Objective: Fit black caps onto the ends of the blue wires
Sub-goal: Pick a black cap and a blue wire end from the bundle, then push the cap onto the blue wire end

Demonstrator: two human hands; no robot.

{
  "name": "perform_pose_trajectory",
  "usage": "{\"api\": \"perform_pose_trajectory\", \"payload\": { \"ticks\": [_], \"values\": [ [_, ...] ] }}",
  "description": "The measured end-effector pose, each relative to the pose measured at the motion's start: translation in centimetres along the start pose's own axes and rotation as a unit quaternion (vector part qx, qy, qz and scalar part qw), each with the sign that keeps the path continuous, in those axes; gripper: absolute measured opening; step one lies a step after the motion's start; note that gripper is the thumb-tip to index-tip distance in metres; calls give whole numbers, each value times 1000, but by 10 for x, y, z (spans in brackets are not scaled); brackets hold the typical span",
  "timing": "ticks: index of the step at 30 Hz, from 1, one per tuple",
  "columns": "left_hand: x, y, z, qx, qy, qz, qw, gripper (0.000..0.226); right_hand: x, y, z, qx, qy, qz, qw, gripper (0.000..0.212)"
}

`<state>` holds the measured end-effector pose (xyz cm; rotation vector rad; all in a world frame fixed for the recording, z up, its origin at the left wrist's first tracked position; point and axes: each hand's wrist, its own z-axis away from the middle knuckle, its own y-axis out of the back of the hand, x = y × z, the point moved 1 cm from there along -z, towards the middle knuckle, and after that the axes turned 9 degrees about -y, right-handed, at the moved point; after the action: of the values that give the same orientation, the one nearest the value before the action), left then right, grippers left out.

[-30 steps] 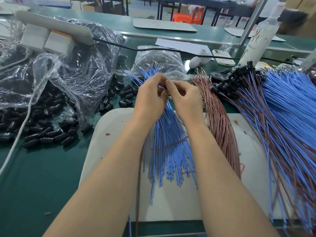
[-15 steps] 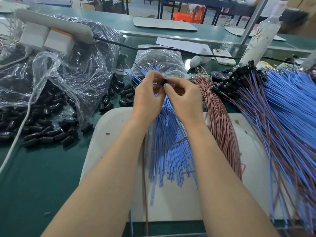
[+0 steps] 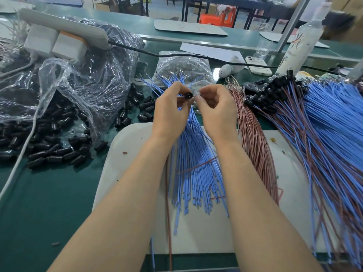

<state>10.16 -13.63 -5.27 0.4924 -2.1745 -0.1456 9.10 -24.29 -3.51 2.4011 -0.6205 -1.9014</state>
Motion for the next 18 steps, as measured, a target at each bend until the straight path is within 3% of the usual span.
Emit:
{"api": "perform_pose_trajectory", "payload": {
  "ticks": [6,18],
  "values": [
    [2,1,0,4,10,-16,1000,8,-7,4,0,2,14,-18,1000,14],
    [7,1,2,-10,-38,-56,998,16,-14,5,5,22,85,88,992,11]
  ]
}}
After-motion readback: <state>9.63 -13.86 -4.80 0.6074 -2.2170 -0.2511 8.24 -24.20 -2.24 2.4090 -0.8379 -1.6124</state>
